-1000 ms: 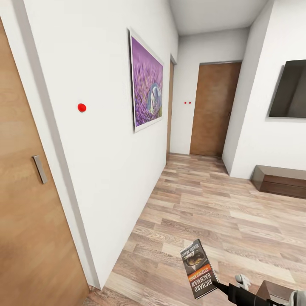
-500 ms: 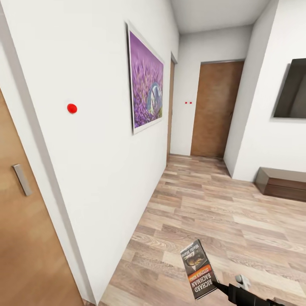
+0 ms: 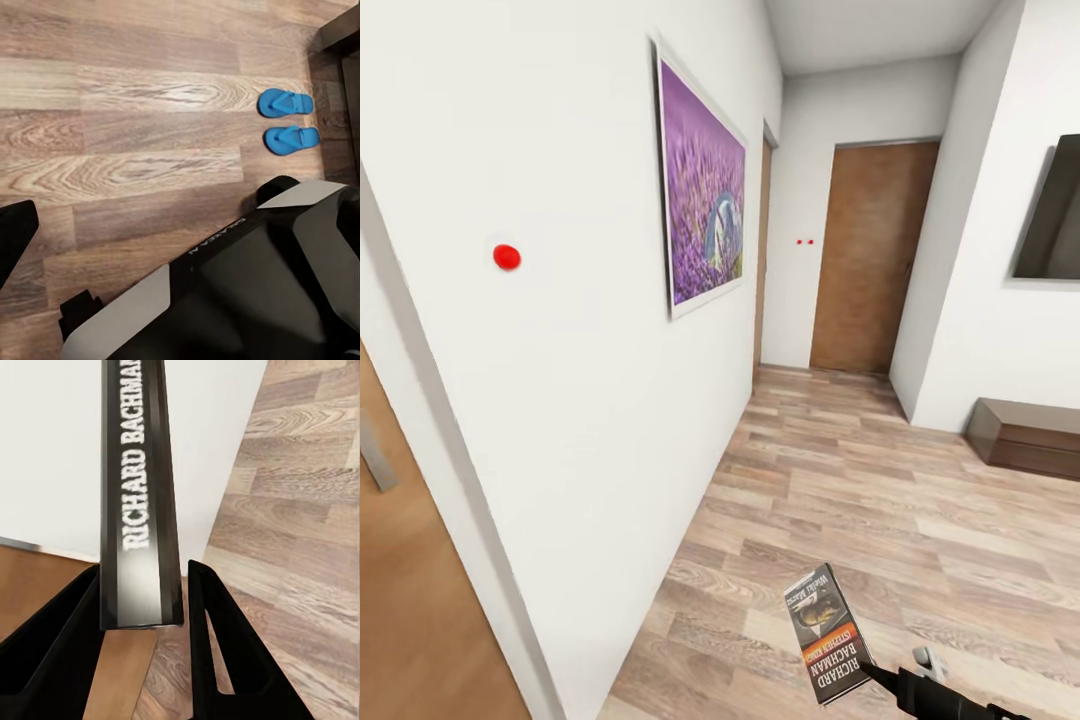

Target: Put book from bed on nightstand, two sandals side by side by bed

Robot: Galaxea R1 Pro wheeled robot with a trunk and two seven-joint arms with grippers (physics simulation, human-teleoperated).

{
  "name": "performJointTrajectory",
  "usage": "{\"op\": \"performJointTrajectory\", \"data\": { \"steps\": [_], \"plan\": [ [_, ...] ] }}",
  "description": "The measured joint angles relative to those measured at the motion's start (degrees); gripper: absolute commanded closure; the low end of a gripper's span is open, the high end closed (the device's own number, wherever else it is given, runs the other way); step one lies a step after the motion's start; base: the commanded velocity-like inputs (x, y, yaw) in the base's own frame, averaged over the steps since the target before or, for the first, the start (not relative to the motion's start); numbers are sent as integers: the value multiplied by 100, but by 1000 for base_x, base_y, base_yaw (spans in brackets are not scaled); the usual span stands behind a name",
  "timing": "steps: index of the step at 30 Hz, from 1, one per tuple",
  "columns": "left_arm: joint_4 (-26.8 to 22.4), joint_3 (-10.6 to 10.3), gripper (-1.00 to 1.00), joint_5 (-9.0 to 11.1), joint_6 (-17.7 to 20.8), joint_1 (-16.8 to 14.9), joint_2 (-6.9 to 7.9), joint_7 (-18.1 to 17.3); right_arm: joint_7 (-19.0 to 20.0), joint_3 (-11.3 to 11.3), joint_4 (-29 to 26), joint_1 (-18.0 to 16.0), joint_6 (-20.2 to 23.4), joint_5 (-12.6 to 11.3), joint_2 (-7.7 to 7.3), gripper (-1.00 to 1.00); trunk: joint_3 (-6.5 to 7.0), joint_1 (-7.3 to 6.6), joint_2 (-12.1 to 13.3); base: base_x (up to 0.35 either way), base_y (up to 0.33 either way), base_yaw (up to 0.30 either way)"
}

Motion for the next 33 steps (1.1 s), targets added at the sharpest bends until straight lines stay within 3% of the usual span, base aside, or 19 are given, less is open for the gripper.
{"op": "performJointTrajectory", "data": {
  "steps": [19, 33],
  "plan": [
    [0, 0, -100, 0, 0, 0, 0, 0, 1, 3, 0, 0, -1, 3, 0, 100, 0, 0, 0, 289, 0, 0],
    [3, 0, -100, 0, 0, 1, -9, -1, 13, -13, -2, 0, -2, -2, 0, 100, 0, 2, 1, 30, 0, -11]
  ]
}}
